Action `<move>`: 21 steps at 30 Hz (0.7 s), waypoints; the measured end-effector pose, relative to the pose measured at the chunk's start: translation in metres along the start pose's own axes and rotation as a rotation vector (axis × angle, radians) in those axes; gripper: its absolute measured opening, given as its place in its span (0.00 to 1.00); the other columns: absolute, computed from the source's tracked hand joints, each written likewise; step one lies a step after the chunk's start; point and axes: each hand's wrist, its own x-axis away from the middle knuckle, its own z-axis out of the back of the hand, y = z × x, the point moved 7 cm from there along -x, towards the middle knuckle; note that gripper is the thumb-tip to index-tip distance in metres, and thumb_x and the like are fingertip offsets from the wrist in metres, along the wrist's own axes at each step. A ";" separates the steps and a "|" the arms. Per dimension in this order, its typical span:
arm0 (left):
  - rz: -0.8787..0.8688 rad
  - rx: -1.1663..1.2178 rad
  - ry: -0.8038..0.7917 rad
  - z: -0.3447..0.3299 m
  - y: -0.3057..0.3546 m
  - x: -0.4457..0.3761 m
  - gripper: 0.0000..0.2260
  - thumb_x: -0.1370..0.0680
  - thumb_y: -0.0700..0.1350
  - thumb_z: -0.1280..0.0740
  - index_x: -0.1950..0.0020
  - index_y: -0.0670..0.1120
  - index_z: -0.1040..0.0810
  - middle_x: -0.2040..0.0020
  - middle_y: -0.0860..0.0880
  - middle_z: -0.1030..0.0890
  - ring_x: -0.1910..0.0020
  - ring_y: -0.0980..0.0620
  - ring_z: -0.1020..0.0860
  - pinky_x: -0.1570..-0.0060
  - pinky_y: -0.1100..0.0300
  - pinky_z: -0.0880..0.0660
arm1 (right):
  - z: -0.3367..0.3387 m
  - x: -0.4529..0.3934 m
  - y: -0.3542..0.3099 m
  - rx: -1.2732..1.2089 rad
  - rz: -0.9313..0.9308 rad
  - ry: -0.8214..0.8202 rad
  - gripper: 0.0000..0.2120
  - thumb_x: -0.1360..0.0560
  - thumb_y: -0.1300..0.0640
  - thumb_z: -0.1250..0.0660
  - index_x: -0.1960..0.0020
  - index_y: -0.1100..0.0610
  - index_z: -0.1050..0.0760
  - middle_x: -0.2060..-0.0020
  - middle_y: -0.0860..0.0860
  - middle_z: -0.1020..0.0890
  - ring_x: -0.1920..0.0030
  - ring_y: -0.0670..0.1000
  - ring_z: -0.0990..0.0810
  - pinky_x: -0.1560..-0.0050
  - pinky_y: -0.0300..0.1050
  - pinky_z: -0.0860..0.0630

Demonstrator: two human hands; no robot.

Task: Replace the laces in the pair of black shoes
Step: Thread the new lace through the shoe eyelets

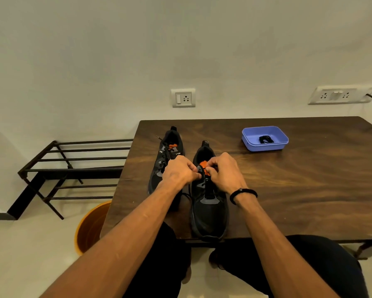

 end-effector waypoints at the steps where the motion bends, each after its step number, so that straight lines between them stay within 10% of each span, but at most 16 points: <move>1: -0.001 -0.002 -0.002 0.000 0.000 0.000 0.08 0.28 0.50 0.20 0.63 0.57 0.18 0.54 0.53 0.14 0.52 0.53 0.17 0.46 0.53 0.19 | -0.001 -0.001 0.002 -0.031 -0.002 -0.005 0.05 0.22 0.57 0.28 0.54 0.52 0.14 0.52 0.51 0.16 0.51 0.49 0.17 0.50 0.45 0.20; 14: -0.004 0.050 -0.006 -0.001 0.000 -0.001 0.04 0.25 0.47 0.22 0.52 0.51 0.12 0.55 0.50 0.13 0.61 0.56 0.18 0.65 0.64 0.26 | -0.021 -0.011 0.017 -0.191 -0.022 -0.137 0.07 0.21 0.55 0.29 0.56 0.45 0.18 0.47 0.49 0.17 0.46 0.46 0.19 0.45 0.46 0.21; 21: -0.026 0.067 0.025 0.000 -0.002 -0.002 0.05 0.21 0.47 0.27 0.55 0.52 0.13 0.59 0.48 0.13 0.55 0.51 0.15 0.50 0.56 0.18 | -0.018 -0.005 0.013 -0.364 -0.059 -0.177 0.05 0.19 0.57 0.30 0.49 0.55 0.15 0.55 0.47 0.15 0.54 0.44 0.18 0.57 0.35 0.27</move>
